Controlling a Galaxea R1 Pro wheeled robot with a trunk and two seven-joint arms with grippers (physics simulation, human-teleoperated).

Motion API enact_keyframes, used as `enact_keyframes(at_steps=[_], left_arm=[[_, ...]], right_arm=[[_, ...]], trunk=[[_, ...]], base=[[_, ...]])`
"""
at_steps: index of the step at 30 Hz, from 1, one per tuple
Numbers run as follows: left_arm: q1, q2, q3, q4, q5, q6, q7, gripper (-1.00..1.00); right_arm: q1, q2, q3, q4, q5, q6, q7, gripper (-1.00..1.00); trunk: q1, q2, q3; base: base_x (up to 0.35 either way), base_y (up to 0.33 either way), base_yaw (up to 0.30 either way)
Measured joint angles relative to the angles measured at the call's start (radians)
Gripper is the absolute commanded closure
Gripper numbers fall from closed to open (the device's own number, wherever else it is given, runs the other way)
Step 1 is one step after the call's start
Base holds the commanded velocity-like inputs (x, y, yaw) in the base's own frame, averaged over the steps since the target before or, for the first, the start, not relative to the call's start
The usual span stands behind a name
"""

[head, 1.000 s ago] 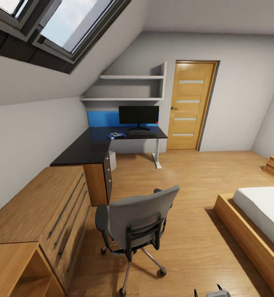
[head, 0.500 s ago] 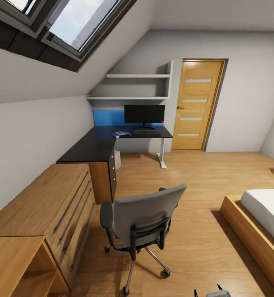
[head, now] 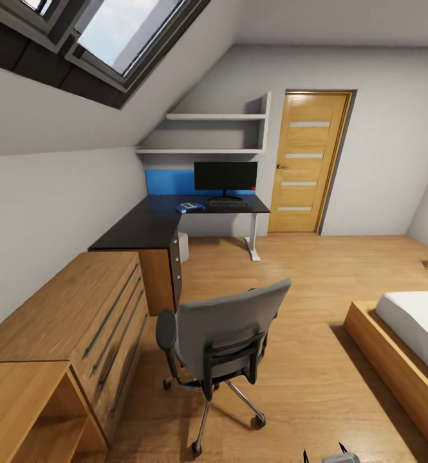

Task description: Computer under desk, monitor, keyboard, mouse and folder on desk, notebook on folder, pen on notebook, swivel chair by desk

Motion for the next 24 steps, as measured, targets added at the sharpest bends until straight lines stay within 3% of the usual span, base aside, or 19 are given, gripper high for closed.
enact_keyframes(at_steps=[24], left_arm=[[0.000,0.000,0.001,-0.001,0.001,0.000,0.000,-1.00]], right_arm=[[0.000,0.000,0.000,0.000,0.000,0.000,0.000,-1.00]], trunk=[[0.092,-0.168,-0.075]], base=[[-0.016,0.000,0.000]])
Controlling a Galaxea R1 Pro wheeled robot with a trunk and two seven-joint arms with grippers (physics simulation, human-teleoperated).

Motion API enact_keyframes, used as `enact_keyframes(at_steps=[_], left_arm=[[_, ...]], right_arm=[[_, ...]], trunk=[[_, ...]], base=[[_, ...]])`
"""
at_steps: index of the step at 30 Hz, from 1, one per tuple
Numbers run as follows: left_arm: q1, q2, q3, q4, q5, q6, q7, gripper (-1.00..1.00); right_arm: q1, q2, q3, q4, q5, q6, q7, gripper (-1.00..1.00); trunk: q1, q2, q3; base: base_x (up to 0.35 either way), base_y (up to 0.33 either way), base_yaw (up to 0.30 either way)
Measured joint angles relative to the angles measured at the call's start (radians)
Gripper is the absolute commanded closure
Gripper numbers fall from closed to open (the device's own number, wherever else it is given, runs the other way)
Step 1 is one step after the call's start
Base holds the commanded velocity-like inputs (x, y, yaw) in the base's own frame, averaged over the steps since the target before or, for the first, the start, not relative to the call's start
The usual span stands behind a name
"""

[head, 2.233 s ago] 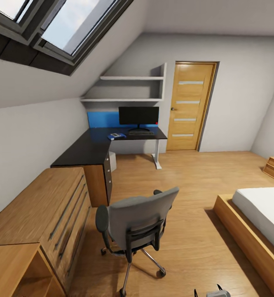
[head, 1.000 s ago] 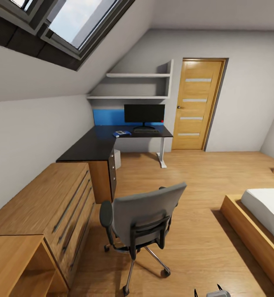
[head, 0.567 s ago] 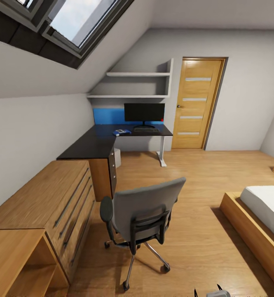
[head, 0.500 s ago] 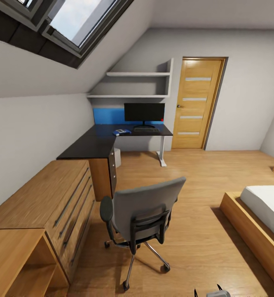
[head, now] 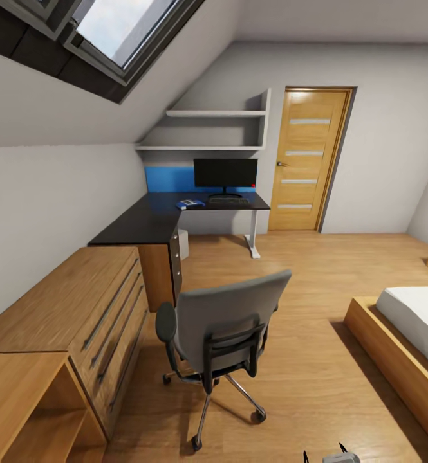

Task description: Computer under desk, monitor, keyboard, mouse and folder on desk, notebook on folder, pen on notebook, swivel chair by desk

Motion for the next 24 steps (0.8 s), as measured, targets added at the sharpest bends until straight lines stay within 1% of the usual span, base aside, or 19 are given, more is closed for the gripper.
enact_keyframes(at_steps=[24], left_arm=[[0.000,0.000,0.000,0.000,0.001,0.000,0.000,-1.00]], right_arm=[[0.000,-0.001,0.001,0.000,0.002,0.001,0.000,-1.00]], trunk=[[0.092,-0.168,-0.075]], base=[[0.000,0.000,0.000]])
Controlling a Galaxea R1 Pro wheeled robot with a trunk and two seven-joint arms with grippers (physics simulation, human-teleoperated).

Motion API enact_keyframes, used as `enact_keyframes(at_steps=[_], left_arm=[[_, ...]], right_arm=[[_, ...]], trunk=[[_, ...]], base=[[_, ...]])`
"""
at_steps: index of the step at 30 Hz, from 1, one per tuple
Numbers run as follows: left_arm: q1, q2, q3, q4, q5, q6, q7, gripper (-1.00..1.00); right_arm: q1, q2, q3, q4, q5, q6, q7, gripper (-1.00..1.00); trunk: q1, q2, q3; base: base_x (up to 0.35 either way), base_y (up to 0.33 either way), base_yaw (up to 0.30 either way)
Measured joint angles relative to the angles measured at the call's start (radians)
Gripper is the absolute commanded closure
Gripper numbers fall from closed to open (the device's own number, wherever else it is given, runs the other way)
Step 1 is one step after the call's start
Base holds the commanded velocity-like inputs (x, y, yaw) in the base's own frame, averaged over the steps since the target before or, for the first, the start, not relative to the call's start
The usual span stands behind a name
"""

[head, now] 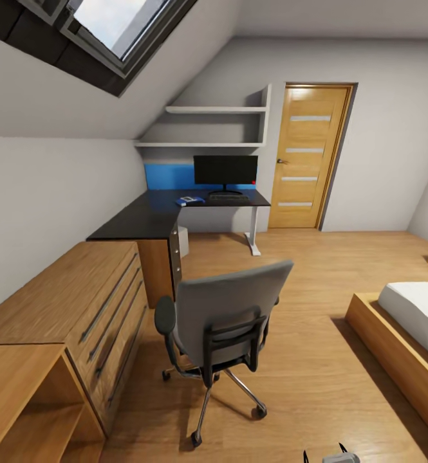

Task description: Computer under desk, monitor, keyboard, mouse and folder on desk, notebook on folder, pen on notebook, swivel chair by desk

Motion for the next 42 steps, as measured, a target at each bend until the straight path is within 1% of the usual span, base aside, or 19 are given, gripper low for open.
enact_keyframes(at_steps=[22,23,26,27,29,31,32,33,36,37,38,39,41,42], left_arm=[[0.000,0.000,0.000,0.000,0.002,0.000,0.000,-1.00],[0.000,-0.002,-0.002,-0.060,-0.001,0.003,0.000,-1.00],[0.000,0.000,-0.001,-0.119,-0.001,0.009,0.002,-1.00],[-0.003,-0.002,-0.001,-0.178,-0.004,0.054,0.001,-1.00],[-0.015,-0.002,-0.001,-0.225,-0.005,0.150,0.004,-1.00],[-0.030,-0.001,0.000,-0.241,-0.003,0.205,0.006,-1.00],[-0.051,0.000,0.000,-0.251,0.000,0.254,0.009,-1.00],[-0.064,0.001,0.000,-0.254,0.000,0.278,0.010,-1.00],[-0.106,0.000,0.000,-0.259,0.001,0.329,0.012,-1.00],[-0.134,-0.002,0.000,-0.254,0.001,0.349,0.013,-1.00],[-0.149,-0.002,0.001,-0.249,0.002,0.356,0.014,-1.00],[-0.178,-0.004,0.001,-0.240,0.002,0.367,0.014,-1.00],[-0.209,-0.005,0.001,-0.231,0.004,0.374,0.014,-1.00],[-0.235,-0.006,0.001,-0.223,0.005,0.381,0.014,-1.00]], right_arm=[[0.000,-0.002,-0.001,-0.001,-0.001,-0.001,-0.001,-1.00],[0.000,-0.003,-0.001,-0.001,-0.001,-0.001,0.002,-1.00],[0.000,-0.002,-0.002,-0.004,0.001,-0.001,0.003,-1.00],[-0.003,0.001,-0.001,-0.026,0.002,0.005,0.004,-1.00],[-0.009,0.002,-0.004,-0.061,0.001,0.041,0.004,-1.00],[-0.014,0.003,-0.004,-0.082,0.001,0.074,0.003,-1.00],[-0.027,0.003,-0.003,-0.104,0.002,0.112,0.003,-1.00],[-0.036,0.003,-0.005,-0.115,0.002,0.131,0.003,-1.00],[-0.071,0.004,-0.005,-0.140,0.001,0.183,0.004,-1.00],[-0.094,0.004,-0.006,-0.150,0.001,0.208,0.004,-1.00],[-0.106,0.005,-0.008,-0.153,-0.002,0.217,0.004,-1.00],[-0.126,0.006,-0.011,-0.159,-0.009,0.231,0.004,-1.00],[-0.147,0.007,-0.017,-0.163,-0.026,0.239,0.004,-1.00],[-0.165,0.007,-0.020,-0.165,-0.050,0.245,0.005,-1.00]], trunk=[[0.084,-0.154,-0.069],[0.088,-0.161,-0.072],[0.100,-0.182,-0.081],[0.104,-0.189,-0.084],[0.111,-0.203,-0.091],[0.119,-0.217,-0.097],[0.123,-0.224,-0.100],[0.127,-0.231,-0.103],[0.138,-0.252,-0.113],[0.142,-0.259,-0.116],[0.146,-0.266,-0.119],[0.150,-0.273,-0.122],[0.157,-0.287,-0.128],[0.161,-0.294,-0.131]], base=[[0.000,0.000,0.000],[0.000,0.000,0.000],[0.000,0.000,0.000],[0.000,0.000,0.000],[0.000,0.000,0.000],[0.000,0.000,0.000],[0.000,0.000,0.000],[0.000,0.000,0.000],[0.000,0.000,0.000],[0.000,0.000,0.000],[0.000,0.000,0.000],[0.000,0.000,0.000],[0.000,0.000,0.000],[0.000,0.000,0.000]])
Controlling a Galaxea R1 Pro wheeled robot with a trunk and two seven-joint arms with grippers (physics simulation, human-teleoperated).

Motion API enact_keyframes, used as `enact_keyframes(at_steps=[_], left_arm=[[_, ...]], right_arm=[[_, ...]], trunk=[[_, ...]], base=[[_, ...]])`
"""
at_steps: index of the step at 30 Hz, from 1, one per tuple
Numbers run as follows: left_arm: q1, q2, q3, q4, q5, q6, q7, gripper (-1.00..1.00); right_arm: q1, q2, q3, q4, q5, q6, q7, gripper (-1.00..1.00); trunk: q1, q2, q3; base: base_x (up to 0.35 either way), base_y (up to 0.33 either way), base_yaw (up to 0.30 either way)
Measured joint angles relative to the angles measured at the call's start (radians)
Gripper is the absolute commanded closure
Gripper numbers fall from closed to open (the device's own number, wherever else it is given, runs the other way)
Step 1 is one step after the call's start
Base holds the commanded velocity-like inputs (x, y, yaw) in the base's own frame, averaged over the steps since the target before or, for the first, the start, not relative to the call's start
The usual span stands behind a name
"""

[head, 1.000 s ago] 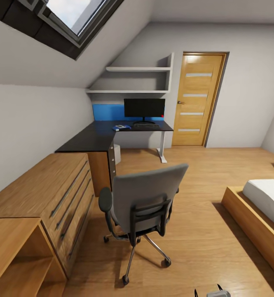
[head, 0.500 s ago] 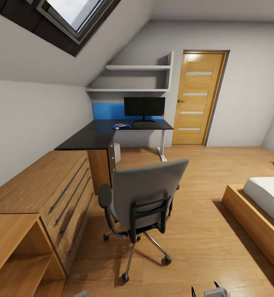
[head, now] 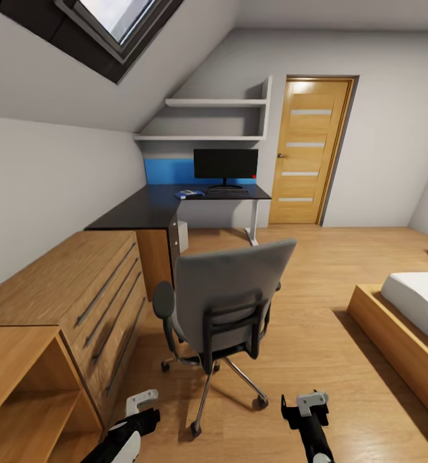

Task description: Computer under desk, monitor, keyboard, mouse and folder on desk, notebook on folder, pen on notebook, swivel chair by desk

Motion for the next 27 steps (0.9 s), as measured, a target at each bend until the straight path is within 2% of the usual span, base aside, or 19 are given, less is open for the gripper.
enact_keyframes(at_steps=[6,8,11,13,18,19,21,25,27], left_arm=[[-0.049,0.001,0.000,0.045,0.003,0.011,-0.004,-1.00],[-0.057,-0.002,0.000,0.087,0.000,0.008,-0.008,-1.00],[-0.062,-0.005,-0.004,0.119,-0.003,0.004,-0.010,-1.00],[-0.062,-0.005,-0.005,0.121,-0.005,0.004,-0.010,-1.00],[-0.063,-0.006,-0.005,0.025,-0.002,0.014,0.000,-1.00],[-0.069,-0.005,-0.002,-0.055,-0.001,0.049,0.024,-1.00],[-0.089,-0.005,0.009,-0.086,0.000,0.106,0.064,-1.00],[-0.132,-0.005,0.037,-0.102,0.005,0.193,0.110,-1.00],[-0.153,-0.005,0.058,-0.108,0.011,0.232,0.126,-1.00]], right_arm=[[-0.038,-0.001,-0.005,-0.002,-0.118,0.006,0.018,-1.00],[-0.044,-0.001,-0.006,0.003,-0.163,0.007,0.051,-1.00],[-0.048,0.000,-0.005,0.029,-0.192,0.002,0.092,-1.00],[-0.048,0.000,-0.003,0.038,-0.196,-0.004,0.098,-1.00],[-0.049,0.004,-0.015,0.039,-0.243,-0.009,0.102,-1.00],[-0.052,0.011,-0.021,0.006,-0.271,0.080,0.100,-1.00],[-0.072,0.010,-0.026,-0.035,-0.278,0.163,0.094,-1.00],[-0.137,0.005,-0.038,-0.073,-0.282,0.286,0.088,-1.00],[-0.189,0.002,-0.061,-0.085,-0.282,0.371,0.086,-1.00]], trunk=[[0.023,-0.042,-0.019],[0.031,-0.056,-0.025],[0.042,-0.077,-0.035],[0.050,-0.091,-0.041],[0.069,-0.126,-0.057],[0.073,-0.133,-0.060],[0.081,-0.147,-0.066],[0.096,-0.175,-0.078],[0.104,-0.189,-0.085]], base=[[0.000,0.000,0.000],[0.000,0.000,0.000],[0.000,0.000,0.000],[0.000,0.000,0.000],[0.000,0.000,0.000],[0.000,0.000,0.000],[0.000,0.000,0.000],[0.000,0.000,0.000],[0.000,0.000,0.000]])
